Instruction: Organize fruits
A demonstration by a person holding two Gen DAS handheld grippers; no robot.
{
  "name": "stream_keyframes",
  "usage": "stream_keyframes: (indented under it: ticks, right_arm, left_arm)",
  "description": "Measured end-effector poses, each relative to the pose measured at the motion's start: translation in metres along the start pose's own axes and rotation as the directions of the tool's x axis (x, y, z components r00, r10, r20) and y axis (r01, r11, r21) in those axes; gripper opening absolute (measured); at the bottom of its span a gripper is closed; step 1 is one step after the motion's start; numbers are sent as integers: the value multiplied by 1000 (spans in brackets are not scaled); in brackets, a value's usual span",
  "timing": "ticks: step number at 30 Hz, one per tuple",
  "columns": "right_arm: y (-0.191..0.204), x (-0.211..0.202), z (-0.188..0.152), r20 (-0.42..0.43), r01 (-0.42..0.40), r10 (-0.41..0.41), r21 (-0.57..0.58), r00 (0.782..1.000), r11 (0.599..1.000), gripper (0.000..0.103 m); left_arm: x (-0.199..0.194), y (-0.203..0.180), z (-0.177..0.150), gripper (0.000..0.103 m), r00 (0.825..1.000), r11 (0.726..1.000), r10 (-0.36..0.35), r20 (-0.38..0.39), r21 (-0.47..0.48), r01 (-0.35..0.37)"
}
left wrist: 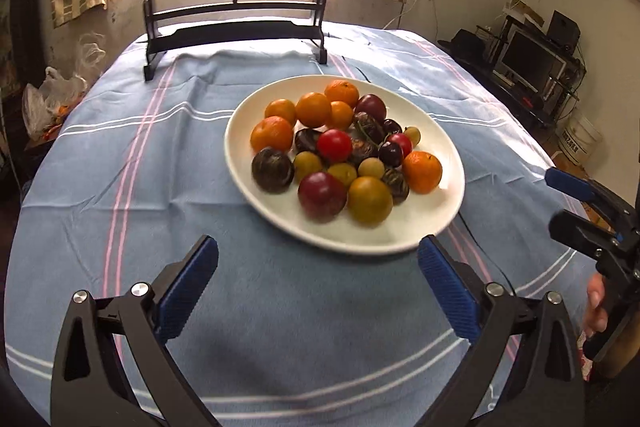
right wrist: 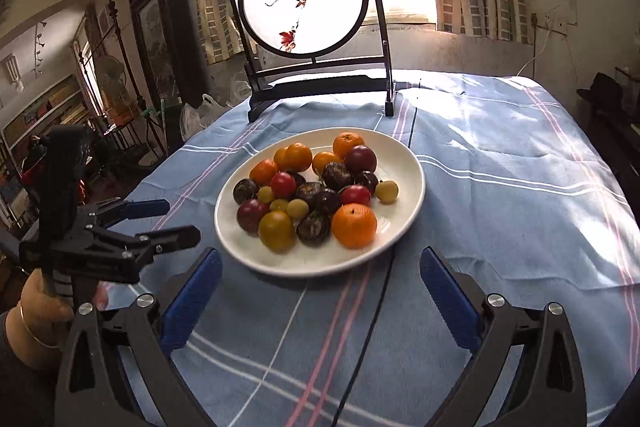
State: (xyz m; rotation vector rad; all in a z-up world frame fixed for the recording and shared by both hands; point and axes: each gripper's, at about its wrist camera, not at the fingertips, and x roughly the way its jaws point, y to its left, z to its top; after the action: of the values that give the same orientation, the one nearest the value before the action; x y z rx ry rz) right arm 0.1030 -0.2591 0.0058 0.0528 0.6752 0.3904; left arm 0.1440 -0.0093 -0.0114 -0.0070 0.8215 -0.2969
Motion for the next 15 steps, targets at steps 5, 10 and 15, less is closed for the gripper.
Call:
stream_keyframes:
  ticks: [5, 10, 15]
  right_arm:
    - [3, -37, -27, 5, 9, -9, 48, 1000, 999, 100]
    - [1, -59, -38, 23, 53, -55, 92, 998, 994, 100]
    - [3, -81, -48, 55, 67, -73, 104, 996, 992, 100]
  left_arm:
    - [-39, -2, -31, 98, 997, 997, 78, 17, -16, -77]
    - [-83, -9, -47, 98, 986, 992, 127, 110, -23, -126]
    - [-112, -16, -55, 98, 973, 985, 170, 155, -21, -169]
